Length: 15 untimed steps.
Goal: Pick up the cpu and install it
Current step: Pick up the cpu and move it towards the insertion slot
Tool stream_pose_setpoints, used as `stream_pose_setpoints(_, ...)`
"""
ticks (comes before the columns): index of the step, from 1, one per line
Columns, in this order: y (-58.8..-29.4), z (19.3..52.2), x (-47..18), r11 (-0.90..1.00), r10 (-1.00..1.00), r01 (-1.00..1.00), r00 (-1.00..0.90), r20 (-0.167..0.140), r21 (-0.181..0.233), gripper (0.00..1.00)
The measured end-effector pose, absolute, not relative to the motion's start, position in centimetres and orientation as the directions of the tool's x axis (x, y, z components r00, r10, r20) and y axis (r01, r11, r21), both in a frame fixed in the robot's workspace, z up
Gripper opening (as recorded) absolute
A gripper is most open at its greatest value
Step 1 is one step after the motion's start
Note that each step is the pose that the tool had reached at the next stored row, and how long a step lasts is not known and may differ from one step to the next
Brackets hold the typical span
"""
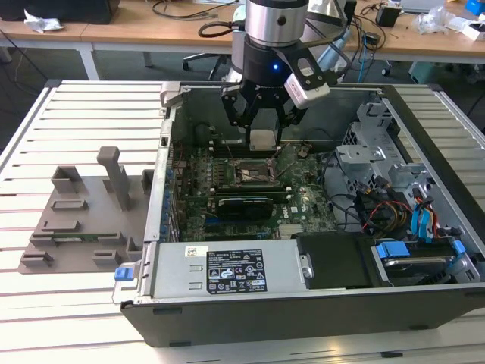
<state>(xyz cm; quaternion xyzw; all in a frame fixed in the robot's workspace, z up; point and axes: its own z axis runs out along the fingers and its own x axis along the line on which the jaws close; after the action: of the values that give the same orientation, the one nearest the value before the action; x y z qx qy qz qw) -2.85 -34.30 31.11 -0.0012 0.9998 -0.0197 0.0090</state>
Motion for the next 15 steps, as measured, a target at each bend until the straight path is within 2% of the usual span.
stream_pose_setpoints(5, -34.2, 30.5, -2.8, 0.999, -0.003, -0.002, -1.0, -0.018, -0.04, 0.55)
stream_pose_setpoints(15, -32.2, 29.7, -2.5, 0.999, -0.004, -0.003, -1.0, -0.018, -0.04, 0.55)
